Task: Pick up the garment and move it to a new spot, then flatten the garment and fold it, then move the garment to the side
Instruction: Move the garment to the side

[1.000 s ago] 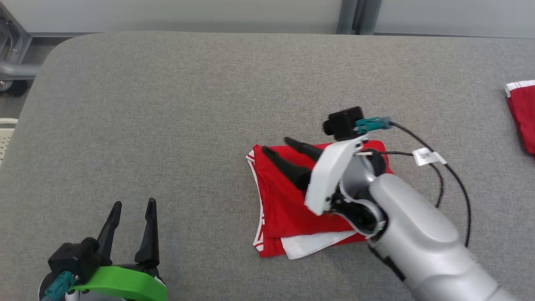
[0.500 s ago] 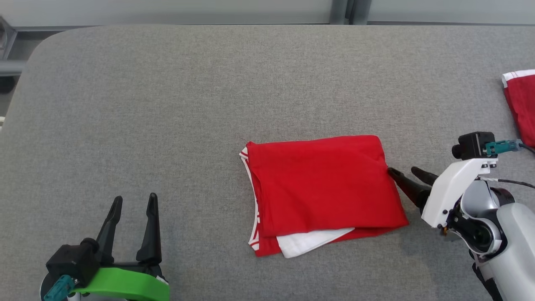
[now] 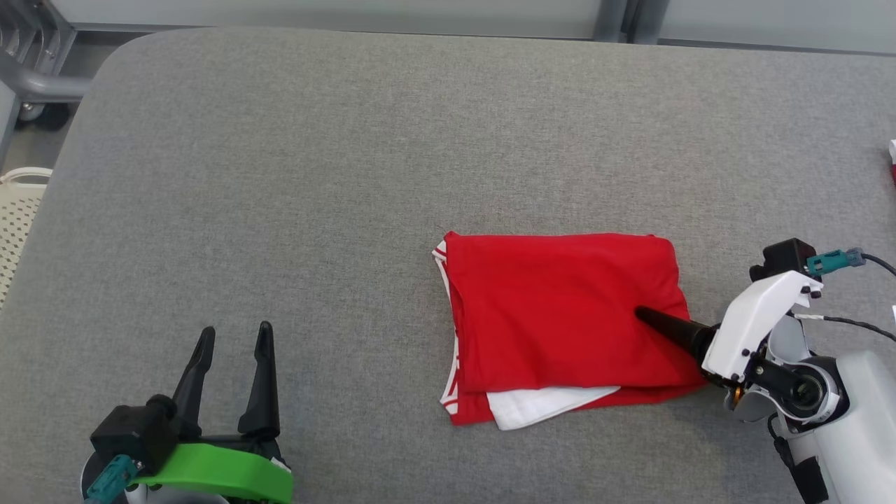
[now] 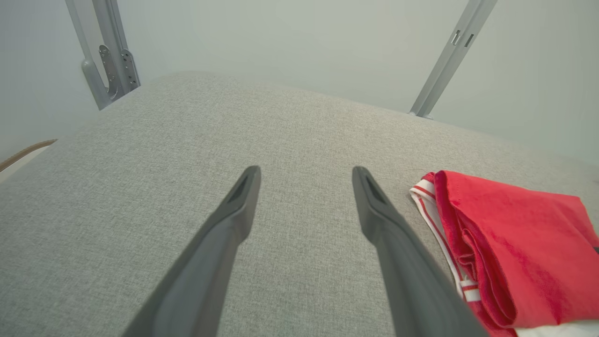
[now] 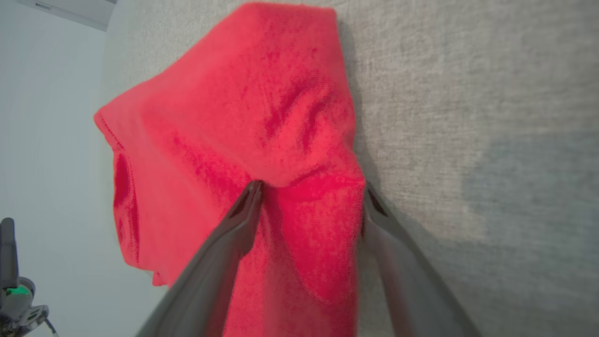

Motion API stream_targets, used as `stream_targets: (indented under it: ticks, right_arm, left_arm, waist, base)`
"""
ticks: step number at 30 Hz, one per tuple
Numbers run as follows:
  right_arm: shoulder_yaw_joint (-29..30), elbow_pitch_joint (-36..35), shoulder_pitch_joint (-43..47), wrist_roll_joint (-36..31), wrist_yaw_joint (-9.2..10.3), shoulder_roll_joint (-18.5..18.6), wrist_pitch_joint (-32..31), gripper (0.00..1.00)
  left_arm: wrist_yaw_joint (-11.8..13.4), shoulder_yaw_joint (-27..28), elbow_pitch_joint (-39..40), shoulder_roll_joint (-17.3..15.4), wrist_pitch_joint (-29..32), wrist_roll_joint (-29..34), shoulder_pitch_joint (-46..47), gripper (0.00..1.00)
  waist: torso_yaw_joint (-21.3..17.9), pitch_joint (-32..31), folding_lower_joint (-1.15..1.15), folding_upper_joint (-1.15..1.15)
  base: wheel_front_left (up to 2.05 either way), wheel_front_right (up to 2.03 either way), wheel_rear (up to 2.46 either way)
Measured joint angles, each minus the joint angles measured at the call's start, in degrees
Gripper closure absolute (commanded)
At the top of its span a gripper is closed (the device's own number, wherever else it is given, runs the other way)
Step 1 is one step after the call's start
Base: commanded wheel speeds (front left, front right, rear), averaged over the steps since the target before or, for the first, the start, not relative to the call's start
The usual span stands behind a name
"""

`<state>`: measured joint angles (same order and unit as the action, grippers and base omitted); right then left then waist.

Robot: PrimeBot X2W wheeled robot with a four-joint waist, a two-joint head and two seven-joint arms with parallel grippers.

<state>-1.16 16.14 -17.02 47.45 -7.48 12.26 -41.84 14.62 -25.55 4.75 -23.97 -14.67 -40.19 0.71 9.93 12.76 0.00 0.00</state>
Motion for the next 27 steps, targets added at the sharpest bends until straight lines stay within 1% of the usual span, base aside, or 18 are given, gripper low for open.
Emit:
stream_targets:
  ticks: [1, 2, 6, 9, 11, 13, 16, 17, 21, 24, 27]
  right_arm:
    - [0.35, 0.51, -0.43, 0.23, 0.0, -0.48, -0.67, 0.63]
    - [0.49, 0.97, -0.93, 0.66, 0.0, -0.94, -1.4, 1.0]
    - [-0.44, 0.05, -2.61, 3.24, 0.01, -2.43, -4.45, 1.0]
    - [-3.7, -3.65, -4.49, 3.33, 0.01, -1.55, -6.99, 1.0]
    - [-5.41, -5.69, -5.44, 3.01, 0.0, -0.2, -9.1, 1.0]
    - [-5.41, -6.65, -6.36, 1.75, 0.0, 2.09, -10.78, 1.0]
    - [-3.8, -6.87, -9.34, -1.58, 0.0, 6.87, -12.58, 1.0]
    - [-2.55, -6.73, -10.95, -4.56, 0.0, 10.87, -13.19, 1.0]
    - [1.83, -4.99, -12.79, -9.92, 0.0, 18.39, -12.66, 1.0]
    - [5.95, -2.72, -13.9, -13.46, 0.0, 22.05, -11.16, 1.0]
    - [9.67, -1.52, -15.01, -16.67, 0.0, 23.66, -9.72, 1.0]
  left_arm:
    - [-0.07, -0.01, -0.2, 0.07, -0.01, 0.0, 0.03, 0.0]
    - [-0.23, -0.12, -0.38, 0.21, -0.01, 0.01, 0.16, 0.0]
    - [-0.6, -0.22, -1.01, 1.26, -0.03, 0.01, 0.96, 0.0]
    - [-0.76, -0.08, -1.19, 1.61, -0.05, 0.01, 1.02, 0.0]
    - [-1.0, -0.04, -1.27, 1.78, -0.09, 0.09, 1.02, 0.0]
    - [-1.09, 0.19, -1.21, 1.89, -0.1, 0.21, 1.04, 0.0]
    - [-1.48, 0.45, -1.05, 2.37, -0.11, 0.67, 1.48, 0.0]
    - [-1.8, 0.22, -1.01, 2.71, -0.11, 1.08, 2.29, 0.0]
    - [-2.09, 0.26, -1.14, 2.98, -0.12, 1.56, 3.24, 0.0]
    - [-2.21, 0.51, -1.1, 2.9, -0.29, 1.96, 3.82, 0.0]
    - [-2.3, 0.54, -0.67, 2.65, -0.22, 2.22, 4.51, 0.0]
  waist:
    - [0.32, 0.0, 0.0, 0.0]
    - [0.66, 0.0, 0.0, 0.0]
    - [1.99, -0.06, 0.0, 0.0]
    - [2.77, -0.14, 0.0, 0.0]
    - [3.09, -0.08, 0.0, 0.0]
    - [3.27, 0.25, 0.0, 0.0]
    - [3.37, 1.37, 0.0, 0.0]
    - [3.32, 2.35, 0.0, 0.0]
    - [3.07, 4.28, 0.0, 0.0]
    - [2.51, 5.51, 0.0, 0.0]
    - [1.45, 6.47, 0.0, 0.0]
  base:
    - [0.0, 0.0, 0.0]
    - [0.0, 0.0, 0.0]
    - [0.0, 0.0, 0.0]
    - [0.0, 0.0, 0.0]
    - [0.0, 0.0, 0.0]
    - [0.0, 0.0, 0.0]
    - [0.0, 0.0, 0.0]
    - [0.0, 0.0, 0.0]
    - [0.0, 0.0, 0.0]
    - [0.0, 0.0, 0.0]
    - [0.0, 0.0, 0.0]
